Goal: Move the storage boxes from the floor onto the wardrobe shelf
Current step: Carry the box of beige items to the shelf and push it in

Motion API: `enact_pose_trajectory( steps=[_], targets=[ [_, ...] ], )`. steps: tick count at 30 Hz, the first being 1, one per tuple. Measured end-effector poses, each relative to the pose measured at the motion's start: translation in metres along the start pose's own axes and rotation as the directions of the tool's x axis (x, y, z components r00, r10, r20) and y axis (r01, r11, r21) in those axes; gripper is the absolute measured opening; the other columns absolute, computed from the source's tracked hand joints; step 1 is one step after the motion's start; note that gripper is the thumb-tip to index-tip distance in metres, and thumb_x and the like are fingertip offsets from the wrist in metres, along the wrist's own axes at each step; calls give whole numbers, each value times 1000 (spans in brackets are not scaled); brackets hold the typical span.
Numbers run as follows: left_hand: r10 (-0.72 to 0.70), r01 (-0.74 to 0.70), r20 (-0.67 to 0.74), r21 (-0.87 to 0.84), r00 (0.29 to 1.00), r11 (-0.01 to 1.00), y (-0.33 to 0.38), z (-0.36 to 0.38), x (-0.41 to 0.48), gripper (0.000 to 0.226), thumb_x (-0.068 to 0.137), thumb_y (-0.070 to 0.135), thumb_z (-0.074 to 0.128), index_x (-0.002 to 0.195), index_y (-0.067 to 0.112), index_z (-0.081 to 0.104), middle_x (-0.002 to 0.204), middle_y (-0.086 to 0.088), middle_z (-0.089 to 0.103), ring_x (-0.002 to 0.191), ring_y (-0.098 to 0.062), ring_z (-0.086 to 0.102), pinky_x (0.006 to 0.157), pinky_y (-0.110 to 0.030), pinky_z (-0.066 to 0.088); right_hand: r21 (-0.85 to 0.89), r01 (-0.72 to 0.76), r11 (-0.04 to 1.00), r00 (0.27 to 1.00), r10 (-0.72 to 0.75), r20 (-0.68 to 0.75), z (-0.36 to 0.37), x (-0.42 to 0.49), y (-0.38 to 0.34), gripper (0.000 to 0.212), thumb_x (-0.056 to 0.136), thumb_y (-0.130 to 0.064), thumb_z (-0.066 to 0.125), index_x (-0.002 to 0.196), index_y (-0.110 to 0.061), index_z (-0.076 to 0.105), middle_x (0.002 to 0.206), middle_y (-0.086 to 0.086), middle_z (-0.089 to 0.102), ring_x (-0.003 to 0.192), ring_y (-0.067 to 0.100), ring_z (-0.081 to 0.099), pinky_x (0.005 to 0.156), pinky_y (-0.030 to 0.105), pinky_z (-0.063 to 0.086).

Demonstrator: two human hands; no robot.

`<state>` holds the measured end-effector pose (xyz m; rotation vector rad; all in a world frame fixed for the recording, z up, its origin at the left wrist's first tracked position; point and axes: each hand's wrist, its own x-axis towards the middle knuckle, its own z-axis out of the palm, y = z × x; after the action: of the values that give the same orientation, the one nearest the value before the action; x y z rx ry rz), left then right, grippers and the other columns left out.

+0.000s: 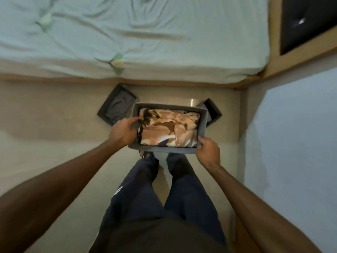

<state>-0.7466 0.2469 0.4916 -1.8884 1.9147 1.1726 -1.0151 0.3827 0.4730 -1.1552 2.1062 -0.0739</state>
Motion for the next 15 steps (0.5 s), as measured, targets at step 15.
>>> enact_pose_trajectory(
  steps=[15],
  targets=[
    [541,-540,-87,37,837,841,144,-120,-39,55,86,8,57,136,28,54,51,8,50,44,-4,45,44,-10,38,366,-192,911,759,374,-533,-114,-127,-43,45,86,-7,58,131,-14,57,123,10,66,82,15,63,76,18,44]
  ],
)
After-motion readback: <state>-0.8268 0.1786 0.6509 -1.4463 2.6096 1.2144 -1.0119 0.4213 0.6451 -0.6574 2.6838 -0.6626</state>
